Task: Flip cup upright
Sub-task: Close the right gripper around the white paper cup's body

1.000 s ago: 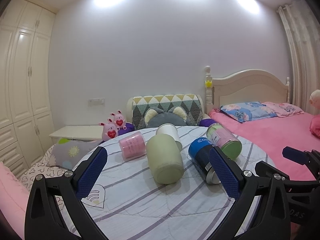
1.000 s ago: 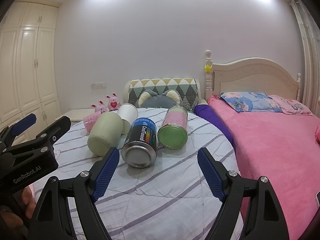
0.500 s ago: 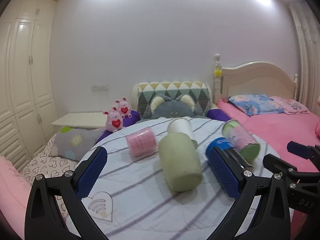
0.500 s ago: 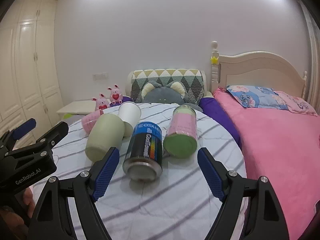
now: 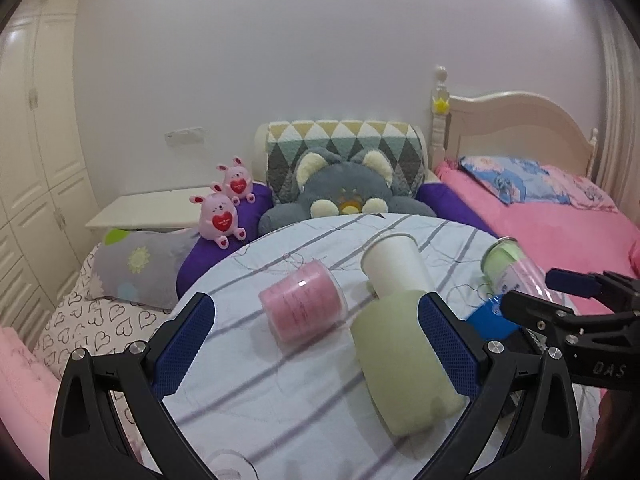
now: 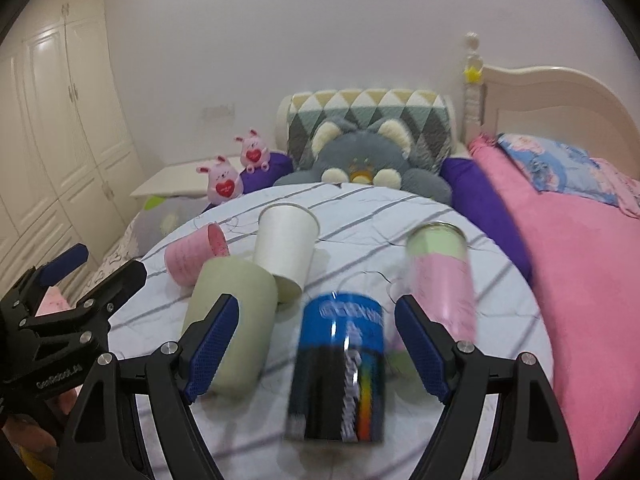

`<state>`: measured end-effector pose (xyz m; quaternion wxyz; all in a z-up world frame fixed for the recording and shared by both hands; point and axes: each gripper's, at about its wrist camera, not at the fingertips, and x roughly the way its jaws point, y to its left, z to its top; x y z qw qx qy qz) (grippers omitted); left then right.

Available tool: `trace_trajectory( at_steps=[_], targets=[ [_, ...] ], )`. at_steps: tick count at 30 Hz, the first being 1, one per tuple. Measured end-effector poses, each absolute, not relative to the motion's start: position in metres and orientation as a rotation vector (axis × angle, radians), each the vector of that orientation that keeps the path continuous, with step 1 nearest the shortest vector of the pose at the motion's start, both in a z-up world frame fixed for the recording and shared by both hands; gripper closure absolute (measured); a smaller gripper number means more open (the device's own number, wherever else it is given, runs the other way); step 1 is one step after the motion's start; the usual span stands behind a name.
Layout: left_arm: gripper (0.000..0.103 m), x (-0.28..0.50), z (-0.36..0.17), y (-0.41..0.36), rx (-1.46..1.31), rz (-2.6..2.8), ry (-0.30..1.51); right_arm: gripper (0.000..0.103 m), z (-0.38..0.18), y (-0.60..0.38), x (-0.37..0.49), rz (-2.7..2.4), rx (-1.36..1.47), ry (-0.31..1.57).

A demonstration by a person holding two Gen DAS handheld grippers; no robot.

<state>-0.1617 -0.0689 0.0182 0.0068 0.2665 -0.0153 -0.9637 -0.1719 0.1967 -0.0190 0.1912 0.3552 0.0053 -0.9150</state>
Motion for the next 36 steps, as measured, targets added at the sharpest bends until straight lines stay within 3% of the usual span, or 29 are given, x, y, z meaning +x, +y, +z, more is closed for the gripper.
trace_trajectory(
  at_steps=[21,36],
  targets=[
    [0.0,-0.266,0.002,-0.093,1.327,-2.862,-0.053,0.021,-0.051,0.13,-0.303,-2.237,1.473,0.186],
    [0.0,-0.299,-0.017,-0.097,1.458,-2.808,-0.044,0.022,-0.094,0.11,-0.348,-2.032,1.685,0.166]
  ],
)
